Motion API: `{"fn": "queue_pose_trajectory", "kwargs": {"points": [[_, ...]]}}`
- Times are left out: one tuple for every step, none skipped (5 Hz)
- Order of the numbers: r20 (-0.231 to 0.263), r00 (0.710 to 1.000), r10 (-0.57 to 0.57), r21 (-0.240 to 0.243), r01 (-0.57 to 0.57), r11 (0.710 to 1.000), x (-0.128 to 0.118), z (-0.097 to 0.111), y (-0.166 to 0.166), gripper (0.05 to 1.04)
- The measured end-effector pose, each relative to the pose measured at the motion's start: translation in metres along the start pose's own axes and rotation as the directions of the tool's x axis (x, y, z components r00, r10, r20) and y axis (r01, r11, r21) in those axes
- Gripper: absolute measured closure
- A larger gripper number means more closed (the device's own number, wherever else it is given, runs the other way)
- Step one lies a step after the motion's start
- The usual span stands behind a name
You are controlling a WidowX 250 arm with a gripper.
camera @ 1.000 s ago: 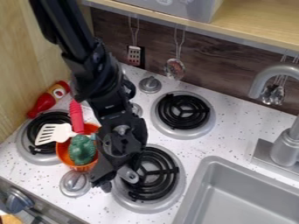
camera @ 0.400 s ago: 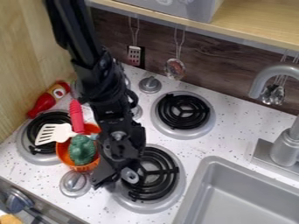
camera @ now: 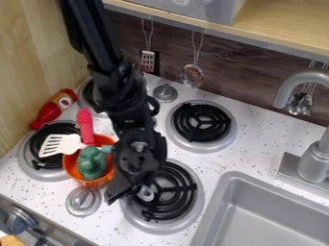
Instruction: Moved the orange pot to the upper left burner
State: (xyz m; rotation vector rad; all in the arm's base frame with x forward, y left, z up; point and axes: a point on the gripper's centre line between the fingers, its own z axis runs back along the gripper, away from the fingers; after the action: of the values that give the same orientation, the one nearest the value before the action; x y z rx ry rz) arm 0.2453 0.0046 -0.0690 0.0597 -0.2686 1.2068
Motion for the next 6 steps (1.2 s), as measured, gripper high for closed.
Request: {"fn": "queue_pose_trajectory", "kwargs": {"points": [[0.027,0.998,-0.05,0.023,0.05,0.999,-0.004,0.002,0.001,0.635],[0.014,0.997,-0.082,0.066,0.081,0.995,-0.004,0.006,0.007,0.665],[0.053,0.993,-0.11,0.052,0.107,0.993,-0.005,0.016,0.004,0.692],[0.053,0.987,-0.153,0.026,0.152,0.988,-0.004,0.024,-0.002,0.693],[0.059,0.974,-0.217,0.017,0.216,0.976,0.006,0.024,-0.007,0.694],[0.087,0.964,-0.249,-0.001,0.251,0.968,0.011,0.024,-0.014,0.702]]}}
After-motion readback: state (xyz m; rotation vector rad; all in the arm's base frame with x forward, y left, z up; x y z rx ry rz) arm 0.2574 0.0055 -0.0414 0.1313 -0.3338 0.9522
